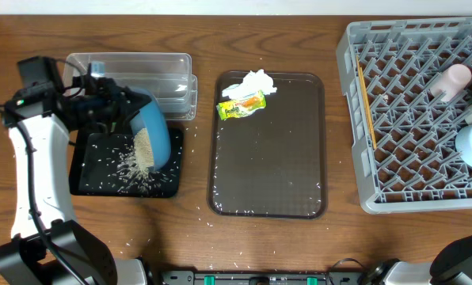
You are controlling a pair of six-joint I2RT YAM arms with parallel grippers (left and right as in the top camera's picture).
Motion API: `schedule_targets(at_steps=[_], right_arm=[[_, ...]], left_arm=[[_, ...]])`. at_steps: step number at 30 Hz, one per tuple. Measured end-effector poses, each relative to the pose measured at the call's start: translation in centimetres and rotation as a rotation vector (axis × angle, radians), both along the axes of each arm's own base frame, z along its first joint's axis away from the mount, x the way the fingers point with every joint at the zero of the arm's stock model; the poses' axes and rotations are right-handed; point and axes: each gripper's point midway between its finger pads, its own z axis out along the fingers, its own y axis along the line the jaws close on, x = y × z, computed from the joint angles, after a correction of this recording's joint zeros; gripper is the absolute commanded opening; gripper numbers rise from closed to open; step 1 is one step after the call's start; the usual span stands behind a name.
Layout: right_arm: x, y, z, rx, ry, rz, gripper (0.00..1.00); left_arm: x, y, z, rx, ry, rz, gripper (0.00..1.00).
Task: Sort waste into correct bins and load items into the dishwasher rack
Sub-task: 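Tilt the blue bowl to pour the rice onto the black tray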
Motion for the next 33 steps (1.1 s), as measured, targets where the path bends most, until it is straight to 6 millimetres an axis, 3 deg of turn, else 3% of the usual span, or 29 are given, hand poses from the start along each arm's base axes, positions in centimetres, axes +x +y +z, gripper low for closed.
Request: schedule_targets(at_steps=[8,21,33], right_arm=[[0.0,0.0,0.0,0.000,0.000,0.000,0.99],[-0.1,-0.1,0.0,-0.005,0.004,-0.005,0.99],[-0.1,-0.2,-0.1,-0.011,0.009,-0.010,0.99]], left_arm=[[-0.9,2.2,0.1,-0.114,-0.027,0.049,0.06],[-2.1,6.8,2.4,-0.297,-0.129,0.161,0.06],[-2.9,6.9,3.1,-0.328,-0.167,0.155,0.06]])
